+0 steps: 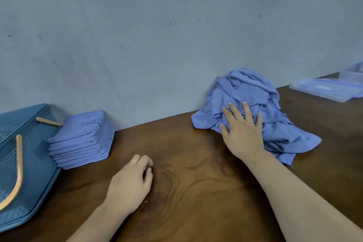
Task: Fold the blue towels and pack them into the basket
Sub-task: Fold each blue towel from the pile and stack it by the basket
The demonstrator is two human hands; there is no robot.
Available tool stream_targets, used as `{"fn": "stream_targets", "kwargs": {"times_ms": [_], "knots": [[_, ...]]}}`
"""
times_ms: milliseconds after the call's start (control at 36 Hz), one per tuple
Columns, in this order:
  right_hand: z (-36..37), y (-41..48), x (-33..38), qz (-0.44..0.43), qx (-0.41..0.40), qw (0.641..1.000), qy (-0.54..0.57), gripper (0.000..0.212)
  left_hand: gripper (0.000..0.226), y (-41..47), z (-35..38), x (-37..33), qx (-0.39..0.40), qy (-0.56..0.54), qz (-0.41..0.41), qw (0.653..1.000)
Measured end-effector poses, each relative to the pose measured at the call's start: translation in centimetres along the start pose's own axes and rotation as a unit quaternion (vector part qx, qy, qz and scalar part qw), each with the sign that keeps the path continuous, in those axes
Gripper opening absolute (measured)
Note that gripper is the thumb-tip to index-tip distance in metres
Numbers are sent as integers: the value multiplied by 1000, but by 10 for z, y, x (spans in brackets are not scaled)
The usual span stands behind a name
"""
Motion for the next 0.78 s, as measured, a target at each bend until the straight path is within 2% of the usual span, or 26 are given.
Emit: {"fn": "stream_targets", "kwargs": {"times_ms": [306, 639, 778], "knots": [[-2, -2, 5, -23, -55, 998, -23, 54, 6, -6, 4, 3, 29, -59, 40, 997], [-3, -2, 11, -42, -75, 993, -76, 52, 4, -2, 8, 7, 35, -78, 31, 996], [0, -1, 10, -46, -67, 993, -89, 60, 4, -2, 6, 6, 40, -82, 25, 996]]}}
Point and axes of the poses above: each hand's wrist, its own y-axis towards the middle knuckle, its own z-axis out of the palm, x = y × z, the point moved 10 cm from there along y, towards the middle knuckle, and after that the axes turned 1 degree about x, right-handed, at the moved point
